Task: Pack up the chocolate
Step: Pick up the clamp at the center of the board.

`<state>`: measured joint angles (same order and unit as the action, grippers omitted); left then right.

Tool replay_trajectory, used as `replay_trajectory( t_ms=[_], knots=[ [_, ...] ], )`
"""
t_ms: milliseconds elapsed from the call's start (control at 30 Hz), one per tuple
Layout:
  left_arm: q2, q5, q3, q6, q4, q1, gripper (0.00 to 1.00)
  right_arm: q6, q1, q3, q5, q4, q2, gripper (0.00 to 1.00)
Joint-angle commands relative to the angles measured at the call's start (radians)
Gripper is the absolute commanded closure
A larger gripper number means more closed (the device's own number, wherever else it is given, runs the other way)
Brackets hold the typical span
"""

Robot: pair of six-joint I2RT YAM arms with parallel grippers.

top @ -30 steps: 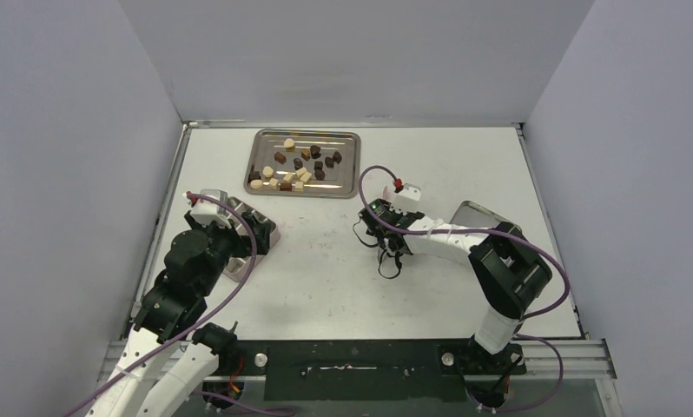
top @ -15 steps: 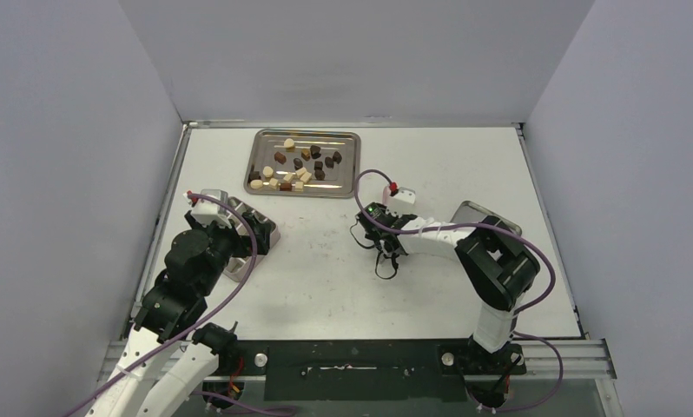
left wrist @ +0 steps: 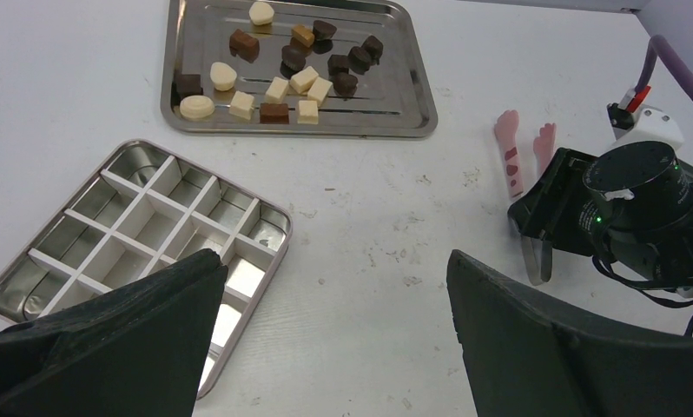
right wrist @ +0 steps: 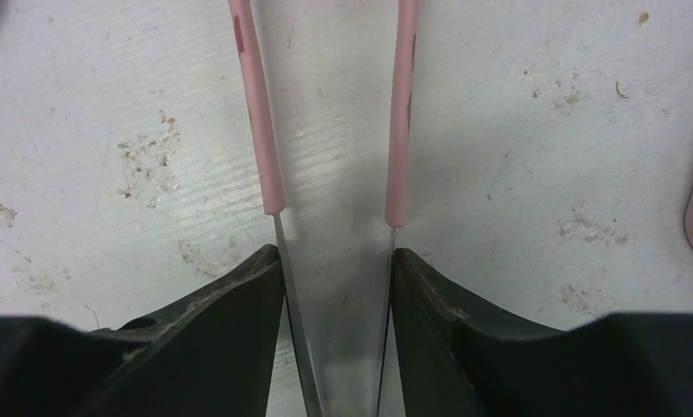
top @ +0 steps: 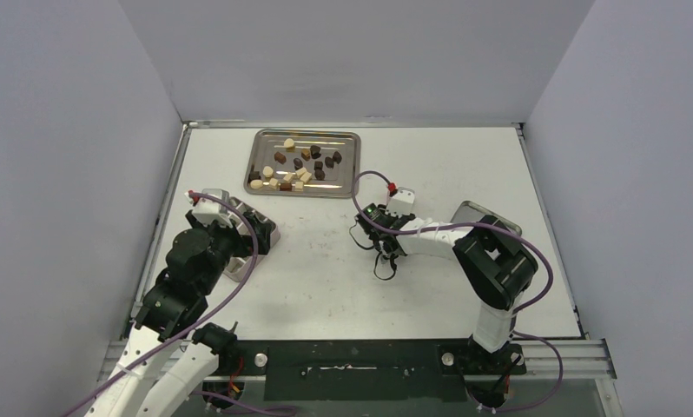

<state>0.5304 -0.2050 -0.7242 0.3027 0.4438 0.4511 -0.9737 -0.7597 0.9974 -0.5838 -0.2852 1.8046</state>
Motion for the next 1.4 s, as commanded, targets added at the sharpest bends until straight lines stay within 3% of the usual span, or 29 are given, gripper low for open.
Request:
replay_trajectory(
  t_ms=[0, 300, 800, 1067, 1367],
  knots=[
    [0.006, 0.003, -0.003, -0.012, -0.043, 0.003, 0.03, 0.024, 0.002, -0.018, -0.041, 0.025, -0.031, 0.56],
    [0.014, -0.005, 0.001, -0.009, -0.04, -0.001, 0.03, 0.143, -0.008, -0.077, -0.034, 0.054, -0.156, 0.59],
    [0.111, 0.036, -0.042, 0.14, -0.033, -0.006, 0.03, 0.5, -0.035, -0.218, 0.28, 0.225, -0.462, 0.59],
    [0.252, 0.199, -0.116, 0.3, -0.159, -0.006, 0.03, 0.592, -0.046, -0.299, 0.511, 0.332, -0.665, 0.59],
    [0.416, 0.47, -0.116, 0.43, -0.418, -0.006, 0.03, 0.598, -0.12, -0.266, 0.604, 0.344, -0.666, 0.59]
  ],
)
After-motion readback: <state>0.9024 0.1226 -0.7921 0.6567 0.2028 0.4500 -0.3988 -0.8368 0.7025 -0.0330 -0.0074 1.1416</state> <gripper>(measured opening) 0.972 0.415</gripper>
